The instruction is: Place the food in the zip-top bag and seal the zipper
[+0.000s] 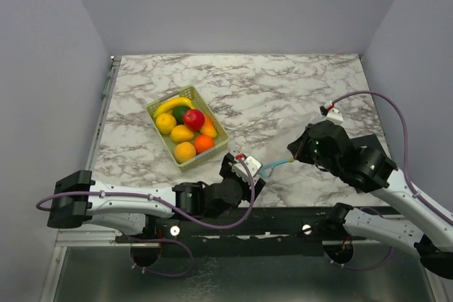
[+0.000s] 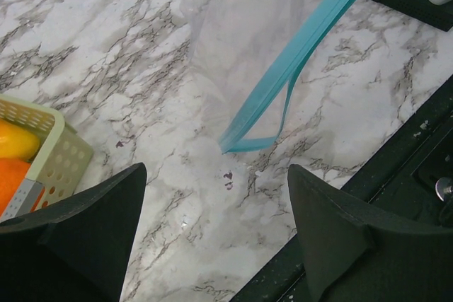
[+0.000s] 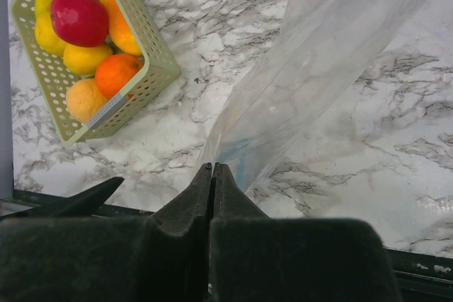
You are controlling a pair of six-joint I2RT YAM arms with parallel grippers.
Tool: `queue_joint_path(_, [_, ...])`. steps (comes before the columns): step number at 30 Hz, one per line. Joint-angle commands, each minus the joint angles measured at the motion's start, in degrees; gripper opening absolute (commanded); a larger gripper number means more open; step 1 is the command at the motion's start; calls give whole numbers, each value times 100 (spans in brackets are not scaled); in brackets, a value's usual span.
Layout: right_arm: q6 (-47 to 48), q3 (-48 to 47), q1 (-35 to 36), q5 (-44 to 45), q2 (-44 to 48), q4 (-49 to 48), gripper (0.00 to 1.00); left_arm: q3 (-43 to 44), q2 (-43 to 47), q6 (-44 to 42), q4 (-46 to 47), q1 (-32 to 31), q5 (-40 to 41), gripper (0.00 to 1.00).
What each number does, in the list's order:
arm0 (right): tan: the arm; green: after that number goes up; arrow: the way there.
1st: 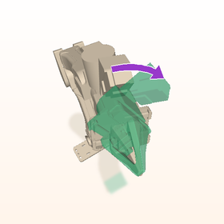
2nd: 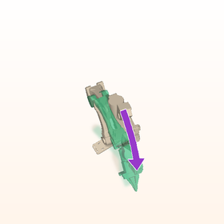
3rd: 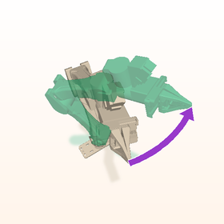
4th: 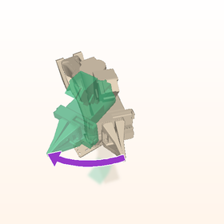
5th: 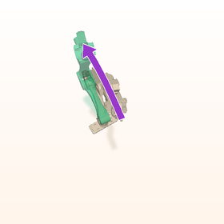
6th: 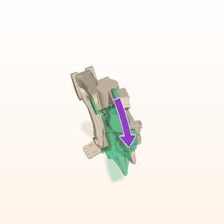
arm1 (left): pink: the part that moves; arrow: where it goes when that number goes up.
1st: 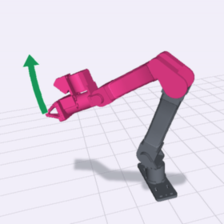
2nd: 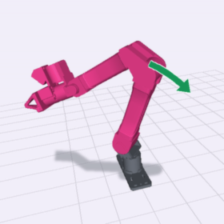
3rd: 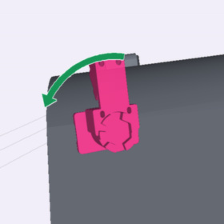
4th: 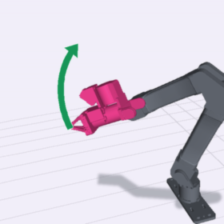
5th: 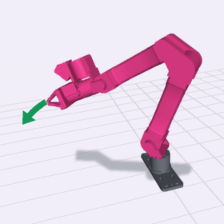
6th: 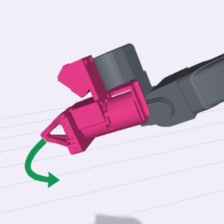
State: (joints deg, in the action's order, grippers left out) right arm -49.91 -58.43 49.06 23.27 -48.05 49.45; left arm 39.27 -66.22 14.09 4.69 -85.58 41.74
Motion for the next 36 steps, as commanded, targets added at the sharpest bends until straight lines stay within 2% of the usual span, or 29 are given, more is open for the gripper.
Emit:
queue_joint_path(1, [23,11,25,-95,50,31,1,-56,-260,-7,549,-35,144,82])
queue_joint_path(15, [-28,158,25,-181,156,-84,1,-97,-889,-177,1251,-31,365,78])
queue_joint_path(21, [-28,155,25,-207,147,-115,1,-31,-1182,-316,1548,-32,596,71])
queue_joint_path(25, [-28,182,25,-237,138,-146,1,62,-1369,-416,1683,-20,648,62])
queue_joint_path(36, [-23,217,23,-305,186,-203,1,143,-1729,-519,2216,149,551,60])
